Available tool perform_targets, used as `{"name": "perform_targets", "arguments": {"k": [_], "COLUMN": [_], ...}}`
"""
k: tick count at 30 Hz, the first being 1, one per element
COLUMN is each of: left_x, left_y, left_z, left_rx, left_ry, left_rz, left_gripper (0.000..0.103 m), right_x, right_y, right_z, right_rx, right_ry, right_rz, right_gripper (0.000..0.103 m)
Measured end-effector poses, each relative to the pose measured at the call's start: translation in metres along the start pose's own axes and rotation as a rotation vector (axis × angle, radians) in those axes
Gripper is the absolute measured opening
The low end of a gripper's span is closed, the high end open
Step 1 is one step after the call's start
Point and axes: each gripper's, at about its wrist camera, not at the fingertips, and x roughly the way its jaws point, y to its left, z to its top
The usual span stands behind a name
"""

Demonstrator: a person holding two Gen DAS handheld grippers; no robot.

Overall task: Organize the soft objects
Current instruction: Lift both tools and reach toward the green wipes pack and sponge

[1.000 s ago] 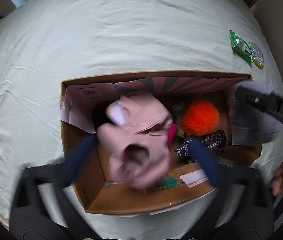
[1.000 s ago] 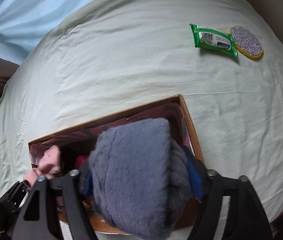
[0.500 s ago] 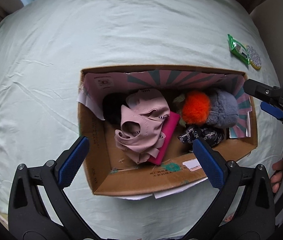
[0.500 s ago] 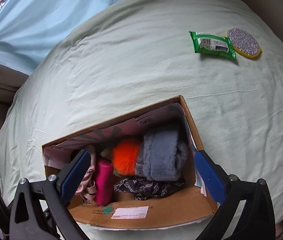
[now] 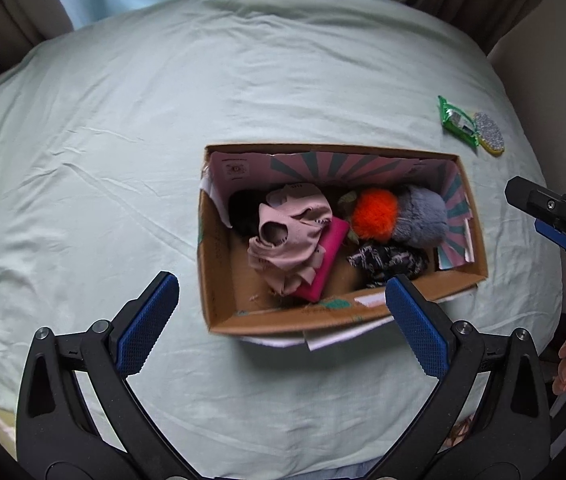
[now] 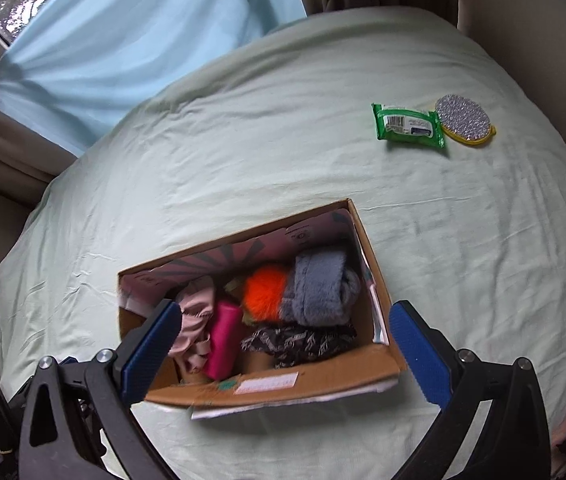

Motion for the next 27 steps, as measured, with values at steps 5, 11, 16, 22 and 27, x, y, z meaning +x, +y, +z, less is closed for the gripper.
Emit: {"name": "perform_targets", "arguments": {"k": [5, 11, 16, 22, 27], "left_x": [-0.034, -0.08, -0.126, -0.178, -0.198], "left_y": [-0.001, -0.005, -0.013, -0.036, -0.061], "left_z": [-0.021, -0.04, -0.046, -0.046, -0.041], "left_rx": [0.002, -0.013, -0.004, 0.011, 0.011], "left_ry": [-0.048, -0.117, -0.222, -0.365, -0.42], "left_rz": [0.005, -0.01, 0.016, 0.043, 0.047], "left_gripper": [0.103, 0.103, 0.103, 0.103, 0.103], "right_x": [-0.031, -0.079, -0.133, -0.198, -0.233], "right_y": [0.006, 0.016, 0.017, 0.005, -0.018], "right_z": [-0.018, -0.039, -0.05, -0.058, -0.057], "right_rx": [-0.032, -0.136, -0.215, -0.248, -0.272], "right_ry": [-0.047, -0.124, -0.246, -0.419, -0.502], "right_rz": [0.003, -0.014, -0.032, -0.051, -0.092], "right_gripper": [0.103, 0.103, 0.103, 0.103, 0.103]}}
